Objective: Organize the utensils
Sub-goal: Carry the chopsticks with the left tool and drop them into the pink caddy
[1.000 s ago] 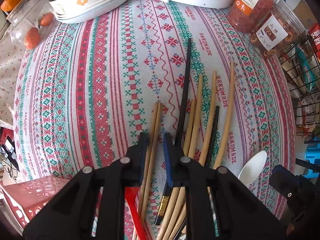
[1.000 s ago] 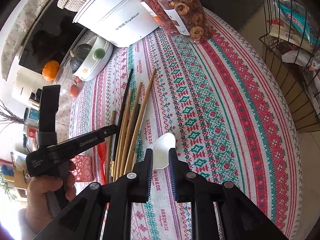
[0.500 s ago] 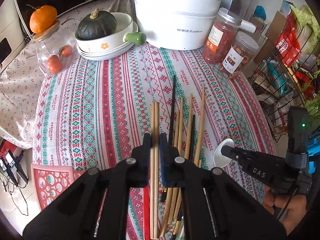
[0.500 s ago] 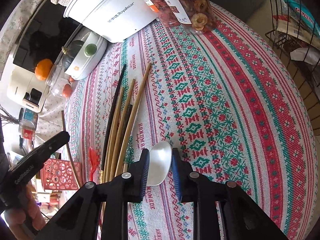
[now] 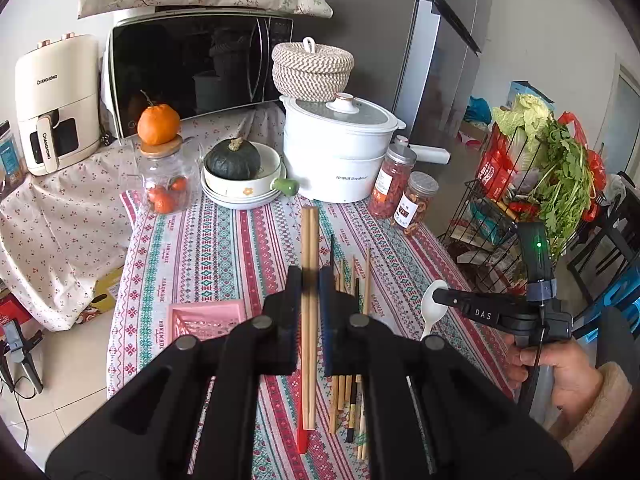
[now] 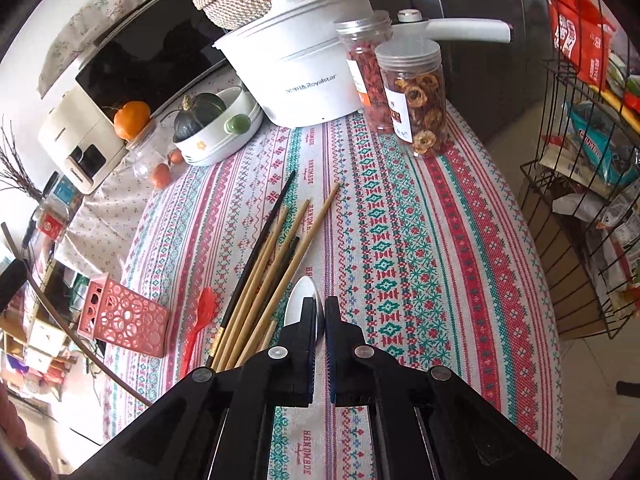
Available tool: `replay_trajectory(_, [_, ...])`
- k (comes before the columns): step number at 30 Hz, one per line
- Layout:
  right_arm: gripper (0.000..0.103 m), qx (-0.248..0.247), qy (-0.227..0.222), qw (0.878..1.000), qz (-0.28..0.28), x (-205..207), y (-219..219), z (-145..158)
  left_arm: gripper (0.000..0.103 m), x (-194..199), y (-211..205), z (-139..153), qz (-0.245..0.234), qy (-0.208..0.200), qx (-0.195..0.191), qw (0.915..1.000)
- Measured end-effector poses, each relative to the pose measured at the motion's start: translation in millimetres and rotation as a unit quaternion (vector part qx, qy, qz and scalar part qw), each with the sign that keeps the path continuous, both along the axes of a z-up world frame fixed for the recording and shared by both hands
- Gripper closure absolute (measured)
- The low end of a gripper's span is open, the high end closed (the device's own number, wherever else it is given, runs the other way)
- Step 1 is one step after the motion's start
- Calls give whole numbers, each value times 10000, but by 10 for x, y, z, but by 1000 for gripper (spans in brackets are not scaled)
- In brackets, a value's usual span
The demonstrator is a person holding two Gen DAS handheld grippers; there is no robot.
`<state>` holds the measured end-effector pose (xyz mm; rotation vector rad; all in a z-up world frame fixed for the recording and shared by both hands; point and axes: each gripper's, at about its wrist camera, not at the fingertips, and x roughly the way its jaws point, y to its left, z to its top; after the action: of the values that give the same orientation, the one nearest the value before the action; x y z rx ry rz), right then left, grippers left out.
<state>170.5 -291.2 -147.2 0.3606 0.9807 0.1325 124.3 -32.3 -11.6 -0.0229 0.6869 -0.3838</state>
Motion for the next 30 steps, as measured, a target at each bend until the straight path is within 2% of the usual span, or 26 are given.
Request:
replay_trajectory(8, [99, -328, -795, 9959, -290, -375, 83, 544, 93, -372, 308, 437, 117, -944, -393, 9947])
replay_trajectory(13, [99, -400, -1183, 9918, -270, -474, 255, 786, 93, -497, 537, 619, 449, -1550, -538, 9854])
replay_trajectory(17, [99, -480, -1350, 9895, -172, -463, 442, 869, 93, -447, 682, 610, 849, -1865, -572, 9771])
replay_trajectory(22, [99, -534, -1433, 9882, -3, -463, 631, 879, 93, -226, 828, 402, 1292, -1887, -625, 9715])
replay_trajectory(25, [99, -650, -1469, 9870, 62, -458, 725, 869, 93, -72, 856, 233, 1386, -1737, -520, 9736])
replay_trajectory(30, [99, -732, -1533, 9854, 103, -457, 803, 860, 93, 142, 880, -35, 1453, -1232, -454, 9806])
